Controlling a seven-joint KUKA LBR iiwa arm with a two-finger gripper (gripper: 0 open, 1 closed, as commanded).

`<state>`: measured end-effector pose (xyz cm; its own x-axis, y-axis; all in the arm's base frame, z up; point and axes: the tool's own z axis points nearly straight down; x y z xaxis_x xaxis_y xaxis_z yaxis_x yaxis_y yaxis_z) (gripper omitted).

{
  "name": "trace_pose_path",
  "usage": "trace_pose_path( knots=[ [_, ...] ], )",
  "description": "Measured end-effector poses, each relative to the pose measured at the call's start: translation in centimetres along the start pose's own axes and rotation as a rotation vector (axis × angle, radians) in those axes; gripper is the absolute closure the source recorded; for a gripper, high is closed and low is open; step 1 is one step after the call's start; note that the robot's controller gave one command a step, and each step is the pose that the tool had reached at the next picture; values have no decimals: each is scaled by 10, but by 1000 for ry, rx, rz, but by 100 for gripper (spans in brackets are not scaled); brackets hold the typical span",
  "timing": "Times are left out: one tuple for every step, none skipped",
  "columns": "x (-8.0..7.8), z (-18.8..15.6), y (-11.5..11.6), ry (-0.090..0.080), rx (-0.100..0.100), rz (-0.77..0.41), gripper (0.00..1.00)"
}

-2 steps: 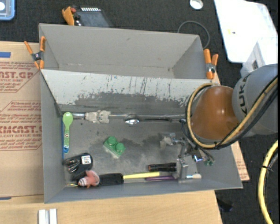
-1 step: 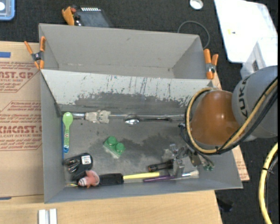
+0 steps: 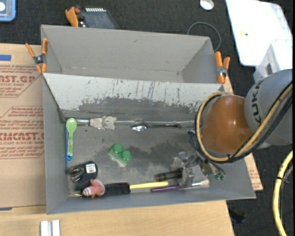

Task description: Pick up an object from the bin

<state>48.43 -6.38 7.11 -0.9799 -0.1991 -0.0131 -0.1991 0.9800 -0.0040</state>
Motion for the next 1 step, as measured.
trace_pose_path(
  knots=[
    [2,-19,1,6,-2,0,100]
  ],
)
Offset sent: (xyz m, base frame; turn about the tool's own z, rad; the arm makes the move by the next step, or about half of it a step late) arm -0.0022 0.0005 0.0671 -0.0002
